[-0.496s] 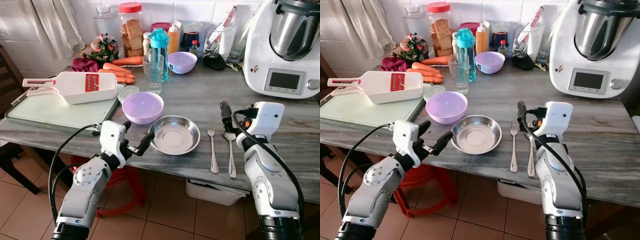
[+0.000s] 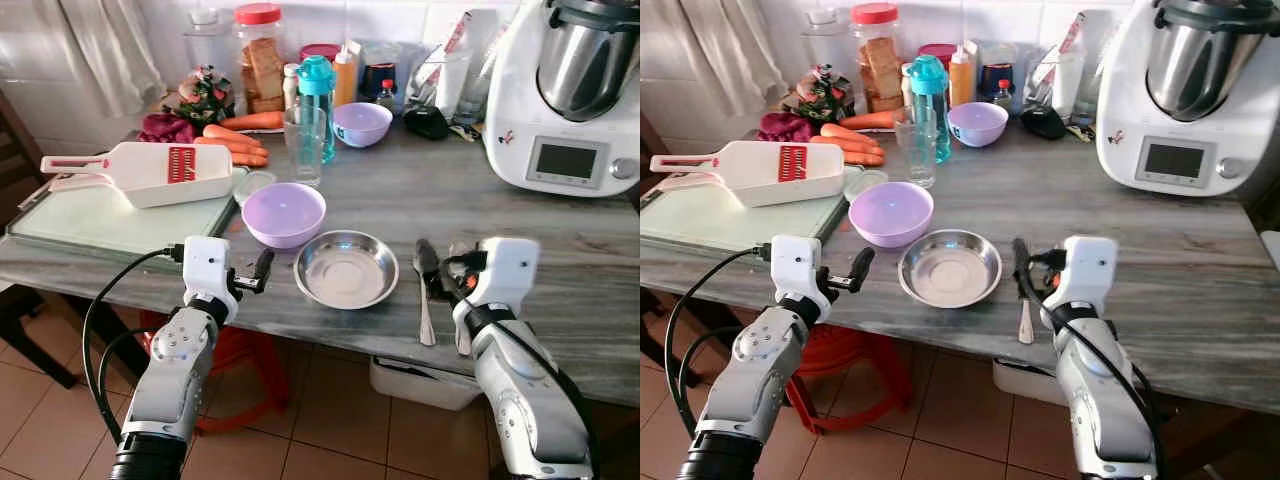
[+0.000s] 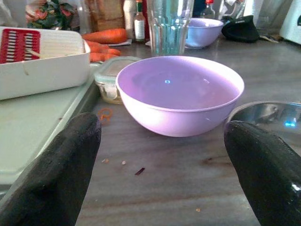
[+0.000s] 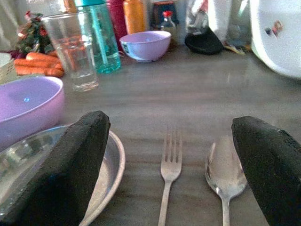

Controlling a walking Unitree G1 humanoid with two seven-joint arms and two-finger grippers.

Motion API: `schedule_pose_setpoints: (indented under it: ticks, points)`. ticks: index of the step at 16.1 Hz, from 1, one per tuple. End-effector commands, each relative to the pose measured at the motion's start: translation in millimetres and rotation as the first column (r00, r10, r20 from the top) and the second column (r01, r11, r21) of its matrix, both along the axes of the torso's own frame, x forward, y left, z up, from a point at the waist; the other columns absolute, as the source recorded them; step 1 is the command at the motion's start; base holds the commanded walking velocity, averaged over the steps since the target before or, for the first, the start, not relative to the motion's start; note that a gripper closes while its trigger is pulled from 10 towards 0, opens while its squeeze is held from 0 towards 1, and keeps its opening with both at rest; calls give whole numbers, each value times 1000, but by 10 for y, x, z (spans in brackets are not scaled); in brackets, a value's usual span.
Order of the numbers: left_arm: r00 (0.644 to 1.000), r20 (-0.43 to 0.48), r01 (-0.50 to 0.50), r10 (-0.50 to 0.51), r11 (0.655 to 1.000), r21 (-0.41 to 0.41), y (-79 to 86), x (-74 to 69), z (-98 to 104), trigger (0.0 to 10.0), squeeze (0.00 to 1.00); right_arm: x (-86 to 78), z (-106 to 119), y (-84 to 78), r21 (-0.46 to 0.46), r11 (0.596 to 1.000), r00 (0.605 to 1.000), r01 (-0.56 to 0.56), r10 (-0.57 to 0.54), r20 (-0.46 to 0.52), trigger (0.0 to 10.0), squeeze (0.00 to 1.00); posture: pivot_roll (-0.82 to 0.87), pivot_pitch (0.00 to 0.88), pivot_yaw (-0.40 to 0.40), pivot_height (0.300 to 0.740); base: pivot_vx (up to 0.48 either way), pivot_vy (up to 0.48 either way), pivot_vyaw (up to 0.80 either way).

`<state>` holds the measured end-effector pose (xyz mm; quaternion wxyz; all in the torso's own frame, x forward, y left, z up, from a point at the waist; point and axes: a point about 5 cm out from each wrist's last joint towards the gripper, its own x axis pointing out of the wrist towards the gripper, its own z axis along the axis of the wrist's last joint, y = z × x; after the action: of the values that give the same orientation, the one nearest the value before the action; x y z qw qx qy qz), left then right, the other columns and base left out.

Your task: Setting the table

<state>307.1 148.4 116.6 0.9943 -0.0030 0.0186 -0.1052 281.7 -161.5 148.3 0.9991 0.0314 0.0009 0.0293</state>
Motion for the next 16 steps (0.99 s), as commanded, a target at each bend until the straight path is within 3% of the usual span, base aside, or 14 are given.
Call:
schedule_pose_setpoints:
  ticks: [1,6,14,16]
  points:
    - [1000,0,-12,12,1000,12,-6,16,14,10000,0,-7,86,31,11,1000,999,-13,13,46,10000,0,-21,0,37,740,0,0,0]
    - [999,-17,-46,47,998,34,-20,37,-9,10000,0,-12,119,52,24,1000,999,-10,9,42,10000,0,-18,0,38,740,0,0,-193]
    - [999,-33,-21,23,998,67,-117,36,-34,10000,0,-11,89,-9,36,999,1000,11,-11,15,10000,0,-26,0,38,740,-327,0,-95]
    - [999,-34,-20,23,997,68,-117,38,-35,10000,0,-2,88,-29,-3,999,999,43,-42,20,10000,0,-26,0,38,740,-368,0,0]
